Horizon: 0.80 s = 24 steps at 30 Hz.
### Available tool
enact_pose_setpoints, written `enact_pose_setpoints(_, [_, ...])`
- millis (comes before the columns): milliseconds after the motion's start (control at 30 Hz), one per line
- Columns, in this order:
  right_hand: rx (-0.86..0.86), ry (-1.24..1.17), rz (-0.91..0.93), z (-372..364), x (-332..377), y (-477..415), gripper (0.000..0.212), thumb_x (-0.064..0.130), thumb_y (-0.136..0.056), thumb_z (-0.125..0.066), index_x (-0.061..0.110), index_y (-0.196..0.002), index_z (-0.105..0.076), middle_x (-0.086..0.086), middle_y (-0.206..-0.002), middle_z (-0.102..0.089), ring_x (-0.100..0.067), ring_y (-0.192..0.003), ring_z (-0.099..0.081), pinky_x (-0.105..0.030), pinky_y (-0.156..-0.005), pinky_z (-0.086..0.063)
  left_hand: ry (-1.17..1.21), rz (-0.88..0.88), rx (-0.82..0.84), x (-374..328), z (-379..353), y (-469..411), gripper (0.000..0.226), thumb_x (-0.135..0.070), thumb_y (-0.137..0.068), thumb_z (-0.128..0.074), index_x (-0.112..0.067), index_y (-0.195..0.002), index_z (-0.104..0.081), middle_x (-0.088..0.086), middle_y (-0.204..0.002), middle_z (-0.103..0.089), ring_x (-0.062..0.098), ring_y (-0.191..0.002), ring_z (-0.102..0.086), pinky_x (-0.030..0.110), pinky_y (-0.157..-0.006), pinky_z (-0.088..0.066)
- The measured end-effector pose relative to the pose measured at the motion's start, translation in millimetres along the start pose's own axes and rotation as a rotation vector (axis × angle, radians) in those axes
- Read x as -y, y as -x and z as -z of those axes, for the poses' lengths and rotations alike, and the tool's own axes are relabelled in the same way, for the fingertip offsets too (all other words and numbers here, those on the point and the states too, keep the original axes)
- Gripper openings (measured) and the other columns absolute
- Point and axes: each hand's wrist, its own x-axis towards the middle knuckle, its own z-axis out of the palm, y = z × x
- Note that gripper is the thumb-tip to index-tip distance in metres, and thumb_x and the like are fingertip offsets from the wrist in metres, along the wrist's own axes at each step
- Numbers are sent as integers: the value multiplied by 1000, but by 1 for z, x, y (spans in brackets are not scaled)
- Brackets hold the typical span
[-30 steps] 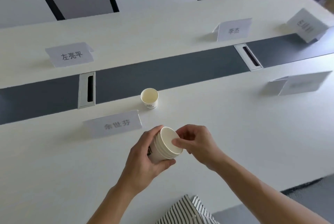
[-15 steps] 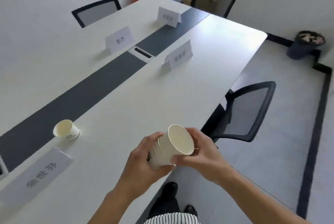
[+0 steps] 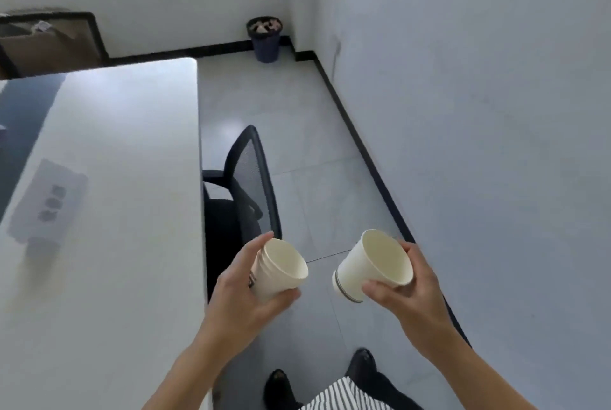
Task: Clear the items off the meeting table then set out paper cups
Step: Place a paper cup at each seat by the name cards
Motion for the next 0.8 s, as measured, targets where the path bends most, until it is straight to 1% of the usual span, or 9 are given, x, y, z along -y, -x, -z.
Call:
enact_pose_setpoints(67, [-107,-36,-17,35,-6,3,69,35,-48,-80,19,-111,-56,15,-89,-66,-6,-83,-65,-21,-66,-55,-4,-32,87,-18,-27,-24,80,-34,-63,-86,-48,-128,-43,-22,-115,-58,-1,-108,-53,15,-87,-42])
enact_pose_setpoints(167, [-248,-76,-17,88,-14,-5,69,35,-47,-79,21,-112,-57,15,-91,-66,-5,-82,-65,-19,-67,-55,-16,-65,171,-44,-70,-62,80,-35,-63,-86,-57,-124,-39,-26,-113,-56,-6,-105,-52,14,-85,-42])
enact_pose_setpoints(233, [-303,-87,-16,123,-19,-19,67,36,-47,-79,22,-109,-59,14,-89,-67,-4,-80,-65,-18,-65,-54,-18,-71,188,-60,-97,-87,80,-36,-62,-85,-58,-124,-39,-27,-113,-55,-7,-103,-51,11,-81,-41])
enact_pose_setpoints(333, [-330,-103,-22,175,-26,-50,67,37,-45,-79,19,-107,-59,13,-86,-69,-3,-76,-65,-17,-62,-54,-30,-53,162,-83,-140,-122,81,-34,-62,-86,-52,-127,-42,-21,-112,-57,-2,-98,-53,9,-75,-41])
enact_pose_setpoints(433, [-315,-74,-21,216,-22,-88,68,38,-45,-79,18,-107,-58,16,-85,-69,0,-75,-64,-17,-62,-53,-6,-41,131,-103,-172,-151,80,-29,-62,-86,-47,-128,-44,-16,-106,-60,0,-93,-53,3,-71,-43])
enact_pose_setpoints(500, [-286,-65,-14,235,-16,-115,66,38,-46,-79,20,-106,-57,16,-87,-68,-1,-76,-64,-19,-64,-54,-11,-25,116,-111,-183,-165,81,-30,-63,-86,-48,-128,-43,-18,-104,-60,-2,-94,-53,1,-71,-42])
enact_pose_setpoints(600, [-222,-48,6,250,-2,-162,65,39,-47,-79,26,-106,-57,15,-89,-68,-3,-80,-64,-23,-66,-56,11,34,48,-116,-182,-186,80,-31,-62,-86,-55,-124,-41,-26,-101,-59,-2,-95,-55,12,-73,-46])
enact_pose_setpoints(667, [-174,-36,23,249,5,-197,64,39,-48,-79,28,-106,-57,15,-92,-67,-3,-82,-64,-22,-67,-56,17,65,-9,-111,-176,-204,80,-31,-63,-87,-57,-122,-41,-23,-103,-60,-3,-95,-56,17,-75,-46])
enact_pose_setpoints(800, [-85,-23,48,233,13,-268,64,39,-51,-78,29,-111,-59,14,-99,-69,-4,-89,-65,-19,-72,-55,36,120,-111,-101,-162,-246,81,-25,-63,-87,-49,-126,-42,-16,-109,-60,-9,-98,-54,16,-74,-46])
